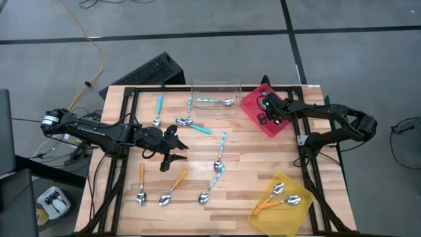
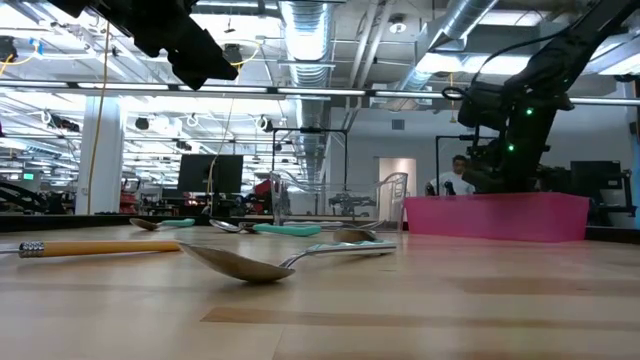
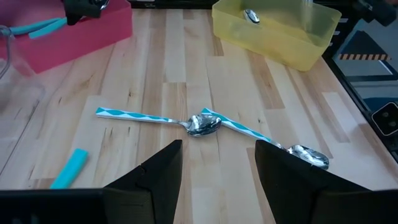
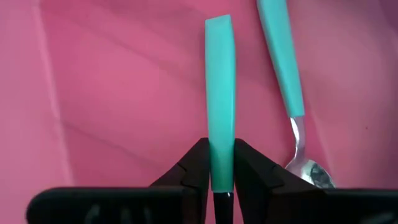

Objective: Sort silverware by color (type)
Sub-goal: Put the blue spoon into the red bin, then put the white-blue spoon into the transparent bin

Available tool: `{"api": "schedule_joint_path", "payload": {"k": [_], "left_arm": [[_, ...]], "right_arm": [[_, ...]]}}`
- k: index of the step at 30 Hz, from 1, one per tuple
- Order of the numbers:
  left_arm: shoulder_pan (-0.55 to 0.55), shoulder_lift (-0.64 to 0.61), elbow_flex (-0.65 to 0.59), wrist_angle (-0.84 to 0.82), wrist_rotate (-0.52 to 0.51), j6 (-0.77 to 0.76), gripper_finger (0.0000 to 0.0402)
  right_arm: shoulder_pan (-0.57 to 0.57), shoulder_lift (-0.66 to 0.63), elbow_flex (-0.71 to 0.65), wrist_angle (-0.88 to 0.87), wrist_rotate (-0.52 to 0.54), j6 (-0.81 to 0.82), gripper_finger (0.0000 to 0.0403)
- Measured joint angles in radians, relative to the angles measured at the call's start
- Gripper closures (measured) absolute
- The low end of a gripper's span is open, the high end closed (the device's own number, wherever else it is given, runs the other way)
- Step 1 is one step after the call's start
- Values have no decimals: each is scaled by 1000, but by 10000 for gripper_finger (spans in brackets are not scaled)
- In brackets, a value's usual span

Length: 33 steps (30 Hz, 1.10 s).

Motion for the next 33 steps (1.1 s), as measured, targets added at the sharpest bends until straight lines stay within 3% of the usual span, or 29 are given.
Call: {"api": "schedule_joint_path", "payload": {"k": [5, 17, 27, 33], "left_arm": [[0, 0, 0, 0, 0, 0, 216], [0, 0, 0, 0, 0, -2, 216], [0, 0, 0, 0, 0, -3, 216], [0, 0, 0, 1, 0, -3, 216]], "right_arm": [[-5, 0, 0, -2, -1, -5, 299], [-5, -7, 4, -11, -5, -12, 206], [-2, -141, 126, -110, -10, -43, 211], [-2, -274, 185, -138, -116, -61, 214]]}}
